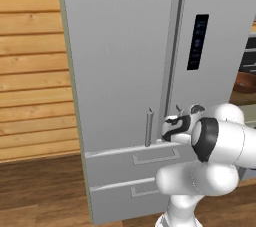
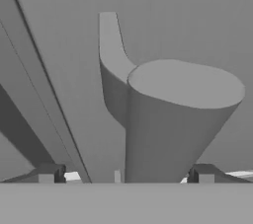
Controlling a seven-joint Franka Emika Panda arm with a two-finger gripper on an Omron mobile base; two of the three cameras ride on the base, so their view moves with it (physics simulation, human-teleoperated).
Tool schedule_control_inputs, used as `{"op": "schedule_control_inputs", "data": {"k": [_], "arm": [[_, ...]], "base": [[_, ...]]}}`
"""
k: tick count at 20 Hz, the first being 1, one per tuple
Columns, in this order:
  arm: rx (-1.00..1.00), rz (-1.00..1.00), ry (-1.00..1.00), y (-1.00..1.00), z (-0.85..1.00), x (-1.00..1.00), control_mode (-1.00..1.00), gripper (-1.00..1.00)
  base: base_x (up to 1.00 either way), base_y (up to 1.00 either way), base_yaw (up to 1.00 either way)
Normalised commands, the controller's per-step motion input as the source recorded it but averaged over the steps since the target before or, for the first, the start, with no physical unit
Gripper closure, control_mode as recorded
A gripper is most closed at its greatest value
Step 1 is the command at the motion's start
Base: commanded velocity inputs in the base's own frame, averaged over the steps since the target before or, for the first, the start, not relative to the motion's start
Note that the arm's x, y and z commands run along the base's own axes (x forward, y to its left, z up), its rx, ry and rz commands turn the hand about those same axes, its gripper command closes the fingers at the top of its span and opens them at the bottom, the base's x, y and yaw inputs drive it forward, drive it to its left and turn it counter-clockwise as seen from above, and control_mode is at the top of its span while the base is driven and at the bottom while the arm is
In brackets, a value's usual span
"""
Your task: Grab a lemon wedge from the fridge and one ice cube from the ice bowl, and put them in the glass of lemonade.
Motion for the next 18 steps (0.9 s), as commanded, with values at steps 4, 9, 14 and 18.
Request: {"op": "schedule_control_inputs", "data": {"k": [4,9,14,18], "arm": [[-0.02,0.0,0.05,0.0,0.13,0.05,-1.0,1.0],[-0.04,0.0,0.01,-0.01,0.08,0.0,-1.0,1.0],[-0.01,0.0,0.0,-0.54,0.07,0.0,-1.0,1.0],[0.01,0.0,0.0,-0.99,0.15,-0.14,-1.0,1.0]], "base": [[0.0,0.0,0.0],[0.0,0.0,0.0],[0.0,0.0,0.0],[0.0,0.0,0.0]]}}
